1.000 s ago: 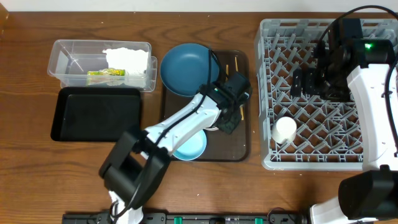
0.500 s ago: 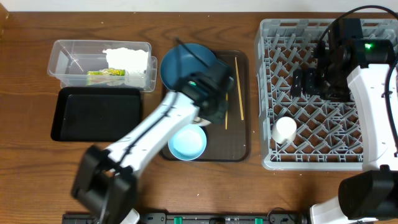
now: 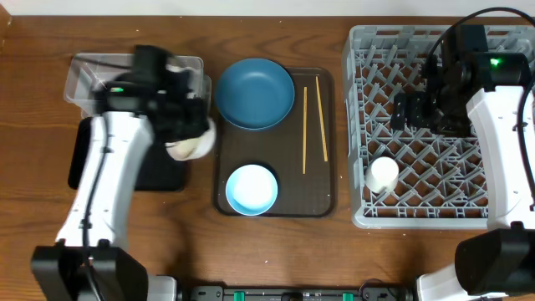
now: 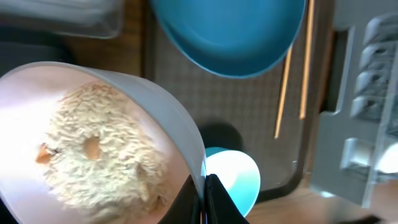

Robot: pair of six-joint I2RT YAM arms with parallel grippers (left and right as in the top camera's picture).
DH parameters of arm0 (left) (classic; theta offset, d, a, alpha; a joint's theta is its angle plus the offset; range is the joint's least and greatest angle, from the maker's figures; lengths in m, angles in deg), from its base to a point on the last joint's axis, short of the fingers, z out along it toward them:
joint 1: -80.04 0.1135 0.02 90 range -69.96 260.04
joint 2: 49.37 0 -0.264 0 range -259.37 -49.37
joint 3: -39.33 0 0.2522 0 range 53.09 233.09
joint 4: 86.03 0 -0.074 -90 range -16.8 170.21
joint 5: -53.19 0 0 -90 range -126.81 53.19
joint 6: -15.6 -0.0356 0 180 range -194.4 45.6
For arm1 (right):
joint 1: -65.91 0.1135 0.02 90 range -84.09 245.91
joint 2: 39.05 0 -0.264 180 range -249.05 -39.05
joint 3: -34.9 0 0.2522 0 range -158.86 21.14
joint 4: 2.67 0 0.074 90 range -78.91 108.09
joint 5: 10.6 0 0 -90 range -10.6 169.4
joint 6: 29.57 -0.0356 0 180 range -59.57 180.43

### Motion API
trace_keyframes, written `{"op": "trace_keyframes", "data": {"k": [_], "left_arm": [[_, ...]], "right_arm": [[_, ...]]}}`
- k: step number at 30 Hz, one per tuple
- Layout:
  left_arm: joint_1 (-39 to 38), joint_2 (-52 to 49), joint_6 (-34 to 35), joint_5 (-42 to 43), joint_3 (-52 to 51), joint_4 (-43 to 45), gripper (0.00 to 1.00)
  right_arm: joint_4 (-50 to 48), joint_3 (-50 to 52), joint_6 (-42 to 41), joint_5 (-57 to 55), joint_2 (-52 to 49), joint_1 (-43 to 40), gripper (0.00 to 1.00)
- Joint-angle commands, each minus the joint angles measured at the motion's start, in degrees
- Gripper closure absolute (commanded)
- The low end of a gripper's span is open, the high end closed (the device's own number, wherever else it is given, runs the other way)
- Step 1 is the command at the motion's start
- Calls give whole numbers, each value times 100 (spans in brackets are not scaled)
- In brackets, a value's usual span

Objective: Sort waste into correct bins and load items into the dishwasher rack
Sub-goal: 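Tip pink bowl over black tray to dump rice with left gripper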

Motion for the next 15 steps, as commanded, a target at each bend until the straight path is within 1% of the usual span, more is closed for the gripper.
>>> {"op": "trace_keyframes", "data": {"k": [1, 4, 6, 9, 11, 15], "left_arm": [[831, 31, -704, 1211, -216, -57, 94], [1552, 15, -1021, 1891, -409, -50, 94], [1991, -52, -1346, 2695, -531, -48, 94], [2448, -219, -1593, 3792, -732, 11, 94], [2682, -358, -1600, 4065, -859, 79, 94], [3016, -741, -1604, 4194, -927, 96, 94]], "right_arm": [[15, -72, 37, 11, 33, 28, 4], [7, -72, 37, 11, 33, 37, 4], [-9, -72, 37, 11, 33, 37, 4], [-26, -72, 37, 11, 33, 37, 4], [-24, -72, 37, 11, 33, 37, 4], [-26, -72, 37, 11, 33, 37, 4]]}}
